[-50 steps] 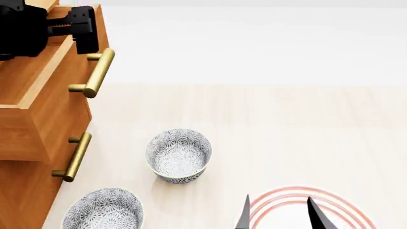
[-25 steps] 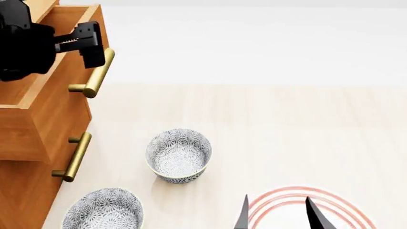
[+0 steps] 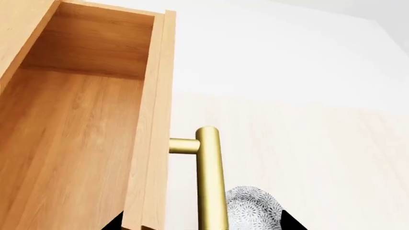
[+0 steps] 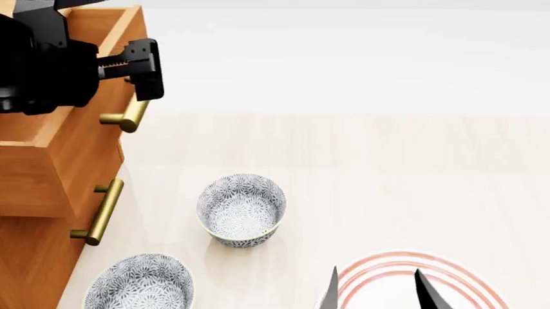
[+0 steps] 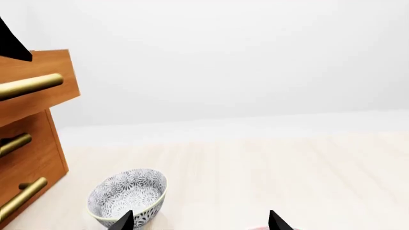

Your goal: Open the top drawer of the cabinet.

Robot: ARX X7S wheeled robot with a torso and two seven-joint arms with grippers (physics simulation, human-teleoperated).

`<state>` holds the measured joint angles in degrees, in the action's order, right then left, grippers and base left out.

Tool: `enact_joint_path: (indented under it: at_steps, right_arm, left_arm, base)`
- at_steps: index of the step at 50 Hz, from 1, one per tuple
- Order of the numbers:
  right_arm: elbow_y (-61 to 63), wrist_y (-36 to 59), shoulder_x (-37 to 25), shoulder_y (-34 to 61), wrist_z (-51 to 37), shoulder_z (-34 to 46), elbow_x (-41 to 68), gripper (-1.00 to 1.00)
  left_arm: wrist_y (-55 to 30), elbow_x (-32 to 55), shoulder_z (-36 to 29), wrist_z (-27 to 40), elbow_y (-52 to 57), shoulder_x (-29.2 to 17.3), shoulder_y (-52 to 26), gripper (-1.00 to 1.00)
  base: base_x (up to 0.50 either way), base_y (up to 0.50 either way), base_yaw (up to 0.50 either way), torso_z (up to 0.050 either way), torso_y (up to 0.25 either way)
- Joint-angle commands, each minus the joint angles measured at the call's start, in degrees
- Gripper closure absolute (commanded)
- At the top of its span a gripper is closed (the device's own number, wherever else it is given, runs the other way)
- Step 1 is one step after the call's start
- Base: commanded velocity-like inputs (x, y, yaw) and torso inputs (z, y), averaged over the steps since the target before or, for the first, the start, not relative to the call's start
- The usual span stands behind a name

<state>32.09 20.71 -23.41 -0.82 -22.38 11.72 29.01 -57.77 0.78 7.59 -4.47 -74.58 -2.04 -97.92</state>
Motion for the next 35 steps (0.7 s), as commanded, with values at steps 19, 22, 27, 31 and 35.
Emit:
enact_joint_path:
  at_steps: [19,22,27,31,35]
  right_arm:
    - [-1.6,-0.8,0.1,0.0,0.4,1.1,-0.2,-1.00]
    - [-1.8,-1.0,0.2,0.0,0.5,1.4,-0.3,-1.00]
    - [-1.7,-0.8,0.2,0.2,0.4,1.5,-0.2,-1.00]
    - [-1.7,-1.1,0.1,0.0,0.5,1.5,-0.2,-1.00]
    - [-1.4,-0.9,-0.1,0.0,0.3,1.3,0.1,-1.00]
  left_arm:
    - [1.2,22.5,-13.1,3.6,-0.4,2.0,2.3,-1.00]
    - [1.4,26.8,-16.6,4.4,-0.4,2.0,2.3,-1.00]
    - [2.0,33.6,-22.2,5.7,-0.4,2.0,2.4,-1.00]
    - [2.4,40.9,-27.5,6.7,-0.3,2.0,2.2,-1.00]
    - [2.9,45.1,-30.4,7.4,-0.3,2.0,2.4,-1.00]
  base:
    - [0.00,0.00,0.00,0.000,0.000]
    - [0.00,0.00,0.00,0.000,0.000]
    - [0.00,0.00,0.00,0.000,0.000]
    - [0.00,0.00,0.00,0.000,0.000]
    - [0.00,0.00,0.00,0.000,0.000]
